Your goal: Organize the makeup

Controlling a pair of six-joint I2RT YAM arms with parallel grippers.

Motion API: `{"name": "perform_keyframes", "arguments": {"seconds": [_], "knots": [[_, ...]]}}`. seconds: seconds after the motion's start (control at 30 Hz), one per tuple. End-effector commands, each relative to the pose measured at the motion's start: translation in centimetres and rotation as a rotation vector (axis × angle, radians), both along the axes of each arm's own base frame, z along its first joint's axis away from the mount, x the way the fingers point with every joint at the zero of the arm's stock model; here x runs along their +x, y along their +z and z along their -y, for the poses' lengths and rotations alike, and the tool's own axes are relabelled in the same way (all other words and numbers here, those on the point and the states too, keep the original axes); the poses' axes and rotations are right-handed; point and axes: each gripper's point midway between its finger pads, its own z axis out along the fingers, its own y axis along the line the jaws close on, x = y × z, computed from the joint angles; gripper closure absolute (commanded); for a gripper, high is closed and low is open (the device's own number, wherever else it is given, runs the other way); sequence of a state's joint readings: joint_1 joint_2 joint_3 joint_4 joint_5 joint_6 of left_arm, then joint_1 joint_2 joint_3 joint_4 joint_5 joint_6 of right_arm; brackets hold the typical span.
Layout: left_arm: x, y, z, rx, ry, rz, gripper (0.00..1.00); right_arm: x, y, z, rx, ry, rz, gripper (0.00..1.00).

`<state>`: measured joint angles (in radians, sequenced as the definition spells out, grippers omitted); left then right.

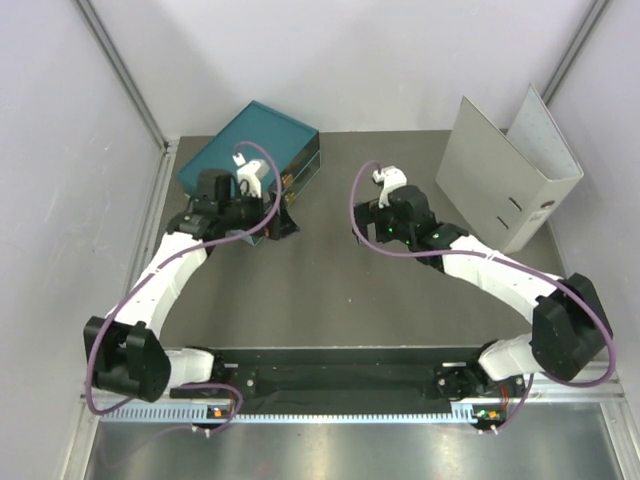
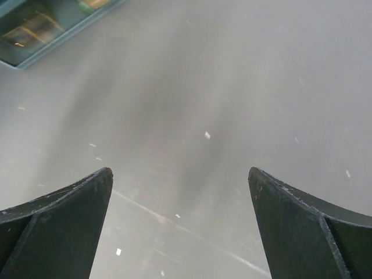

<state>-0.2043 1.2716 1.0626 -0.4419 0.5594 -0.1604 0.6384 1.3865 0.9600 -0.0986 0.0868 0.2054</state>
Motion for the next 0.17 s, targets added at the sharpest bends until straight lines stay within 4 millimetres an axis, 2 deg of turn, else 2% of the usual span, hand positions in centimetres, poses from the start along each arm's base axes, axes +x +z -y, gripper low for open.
{"name": "perform_keyframes", "arguments": {"seconds": [0.0,0.13], "knots": [[-0.3,-1.4,1.7,-0.003,-0.013,0.021,0.01,0.3,0.2,2.3,-0.013,-0.095,0.01,0.0],[-1.0,-4.1,2.6,0.027,-0.036,-0.05,0.01,0.1,-0.7,2.9,-0.039,-0.11,-0.014,0.0]]}}
